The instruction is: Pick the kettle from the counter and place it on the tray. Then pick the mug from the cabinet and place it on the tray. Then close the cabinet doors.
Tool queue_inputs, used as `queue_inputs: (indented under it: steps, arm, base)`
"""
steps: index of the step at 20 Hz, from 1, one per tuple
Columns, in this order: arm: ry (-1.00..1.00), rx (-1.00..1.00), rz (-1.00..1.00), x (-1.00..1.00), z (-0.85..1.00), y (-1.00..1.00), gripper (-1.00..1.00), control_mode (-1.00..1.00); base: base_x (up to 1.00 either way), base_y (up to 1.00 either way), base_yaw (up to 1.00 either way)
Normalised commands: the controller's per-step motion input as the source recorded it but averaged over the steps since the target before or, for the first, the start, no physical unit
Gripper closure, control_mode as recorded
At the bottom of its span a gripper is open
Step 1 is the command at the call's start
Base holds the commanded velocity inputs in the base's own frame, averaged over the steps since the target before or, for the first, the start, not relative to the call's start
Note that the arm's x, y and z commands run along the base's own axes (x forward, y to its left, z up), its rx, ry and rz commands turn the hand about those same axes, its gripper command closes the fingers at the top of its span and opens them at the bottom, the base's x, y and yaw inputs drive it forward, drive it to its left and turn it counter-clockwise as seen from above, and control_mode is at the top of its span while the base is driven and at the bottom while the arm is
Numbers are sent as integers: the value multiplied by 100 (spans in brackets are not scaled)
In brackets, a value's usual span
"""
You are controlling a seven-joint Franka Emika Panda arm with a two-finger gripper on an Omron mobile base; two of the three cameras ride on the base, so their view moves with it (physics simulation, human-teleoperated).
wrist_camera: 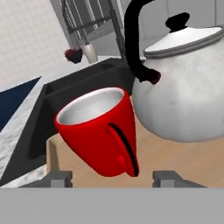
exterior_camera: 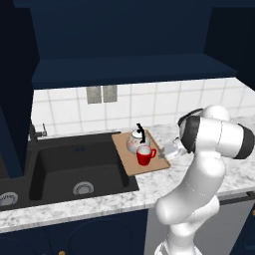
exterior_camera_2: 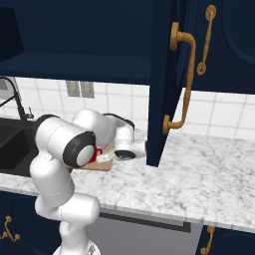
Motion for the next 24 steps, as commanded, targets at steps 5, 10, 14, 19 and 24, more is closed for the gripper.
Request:
queue_inputs:
  steps: [5,10,14,19,24]
  arm:
    - [-9,0,0,-38,43,0,-100,-100]
    - [-4,0,-9,-46,65,1,-100,-100]
    - [0,0,-16,-47,81,0,-100,-100]
    - [0,-5,-18,-48,77,2,-100,-100]
    - [0,-10,-35,-47,69,4,-100,-100]
  base:
    - [0,0,0]
    - [0,0,0]
    - [0,0,0]
    - [0,0,0]
    - [0,0,0]
